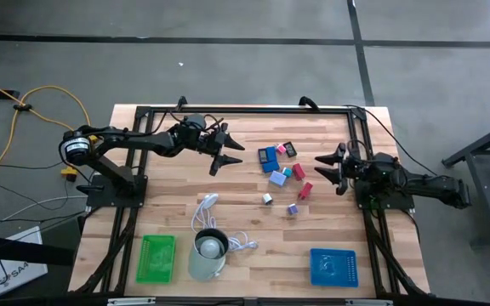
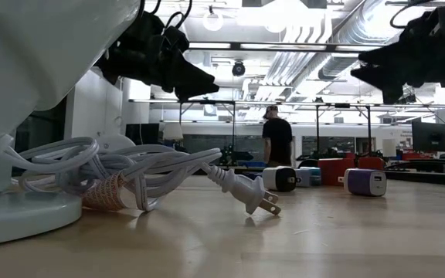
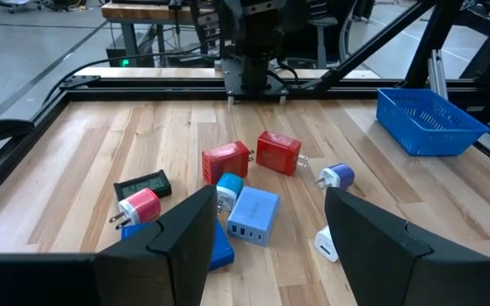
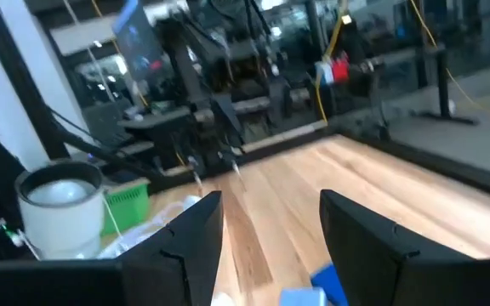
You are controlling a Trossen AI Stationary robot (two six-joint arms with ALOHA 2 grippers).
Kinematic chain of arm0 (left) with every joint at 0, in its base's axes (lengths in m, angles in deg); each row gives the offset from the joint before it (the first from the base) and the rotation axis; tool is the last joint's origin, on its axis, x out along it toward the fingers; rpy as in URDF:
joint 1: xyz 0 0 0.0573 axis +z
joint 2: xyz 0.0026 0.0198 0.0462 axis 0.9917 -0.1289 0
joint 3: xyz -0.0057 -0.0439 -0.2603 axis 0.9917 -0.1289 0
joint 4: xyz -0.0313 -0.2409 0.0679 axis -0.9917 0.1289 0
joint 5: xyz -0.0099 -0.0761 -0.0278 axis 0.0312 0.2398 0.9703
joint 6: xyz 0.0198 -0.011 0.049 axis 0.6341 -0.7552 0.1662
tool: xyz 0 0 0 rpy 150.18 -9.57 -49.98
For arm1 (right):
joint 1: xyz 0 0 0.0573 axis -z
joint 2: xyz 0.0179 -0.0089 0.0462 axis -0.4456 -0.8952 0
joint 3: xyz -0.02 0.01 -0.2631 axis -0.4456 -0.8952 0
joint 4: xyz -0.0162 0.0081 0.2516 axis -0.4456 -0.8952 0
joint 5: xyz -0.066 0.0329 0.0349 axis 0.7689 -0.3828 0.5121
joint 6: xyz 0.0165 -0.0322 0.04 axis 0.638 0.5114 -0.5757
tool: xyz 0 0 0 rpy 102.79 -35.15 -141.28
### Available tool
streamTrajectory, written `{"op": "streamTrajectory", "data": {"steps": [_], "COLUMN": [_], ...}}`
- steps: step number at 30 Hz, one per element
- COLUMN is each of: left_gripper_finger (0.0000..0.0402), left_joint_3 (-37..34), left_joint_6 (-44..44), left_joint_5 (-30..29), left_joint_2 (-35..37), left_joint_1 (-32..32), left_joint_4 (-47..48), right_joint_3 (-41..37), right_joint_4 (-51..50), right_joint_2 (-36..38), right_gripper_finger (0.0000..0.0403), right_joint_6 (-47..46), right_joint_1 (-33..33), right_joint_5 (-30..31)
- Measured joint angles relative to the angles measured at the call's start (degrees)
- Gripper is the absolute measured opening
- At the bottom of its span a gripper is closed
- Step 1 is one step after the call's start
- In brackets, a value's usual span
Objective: Pick & Place Office items
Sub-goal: Put the black digital timer into the green basket
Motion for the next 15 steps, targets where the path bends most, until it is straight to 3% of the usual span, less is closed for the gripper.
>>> {"op": "streamTrajectory", "data": {"steps": [7,15], "left_gripper_finger": [0.0212,0.0212], "left_joint_3": [0.0,-0.02], "left_joint_6": [0.0,0.0], "left_joint_5": [-0.01,0.01], "left_joint_2": [0.0,0.0], "left_joint_1": [0.0,0.0], "left_joint_4": [0.0,0.0], "right_joint_3": [3.24,13.05], "right_joint_4": [0.06,-0.17], "right_joint_2": [-3.73,-17.31], "right_gripper_finger": [0.0184,0.0184], "right_joint_6": [1.46,5.44], "right_joint_1": [0.0,0.0], "right_joint_5": [0.22,0.22]}}
